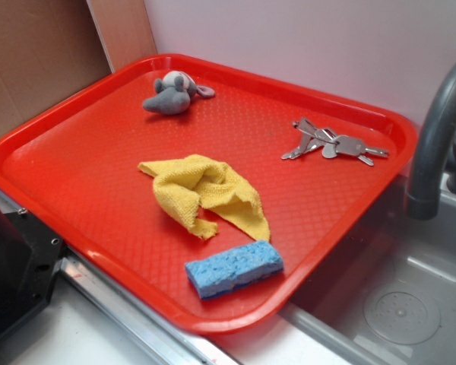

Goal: Grab the silver keys.

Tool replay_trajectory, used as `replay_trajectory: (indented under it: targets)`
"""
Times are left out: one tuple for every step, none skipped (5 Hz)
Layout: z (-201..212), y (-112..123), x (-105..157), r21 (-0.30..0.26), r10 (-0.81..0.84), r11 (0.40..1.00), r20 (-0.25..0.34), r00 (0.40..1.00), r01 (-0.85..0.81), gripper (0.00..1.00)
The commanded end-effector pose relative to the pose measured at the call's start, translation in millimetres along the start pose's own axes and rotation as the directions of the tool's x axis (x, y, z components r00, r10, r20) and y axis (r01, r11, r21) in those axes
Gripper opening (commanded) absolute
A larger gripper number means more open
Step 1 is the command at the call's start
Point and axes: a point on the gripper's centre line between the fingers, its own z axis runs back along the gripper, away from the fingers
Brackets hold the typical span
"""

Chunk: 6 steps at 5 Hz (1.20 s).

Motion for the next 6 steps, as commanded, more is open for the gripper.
replay_trajectory:
  targets:
    - [-43, 29, 66, -0.226, 0.478, 0.863, 0.083, 0.874, -0.451, 1.00]
    - [-67, 22, 84, -0.358, 0.689, 0.663, -0.050, 0.723, -0.657, 1.00]
    - [-67, 22, 84, -0.358, 0.689, 0.663, -0.050, 0.723, -0.657, 1.00]
    - [-67, 22, 84, -0.358, 0.689, 0.663, -0.050, 0.723, -0.657, 1.00]
    - [-67, 22, 84, -0.358, 0.689, 0.663, -0.050, 0.723, -0.657, 1.00]
    - [-67, 22, 84, -0.358, 0.689, 0.663, -0.050, 0.723, -0.657, 1.00]
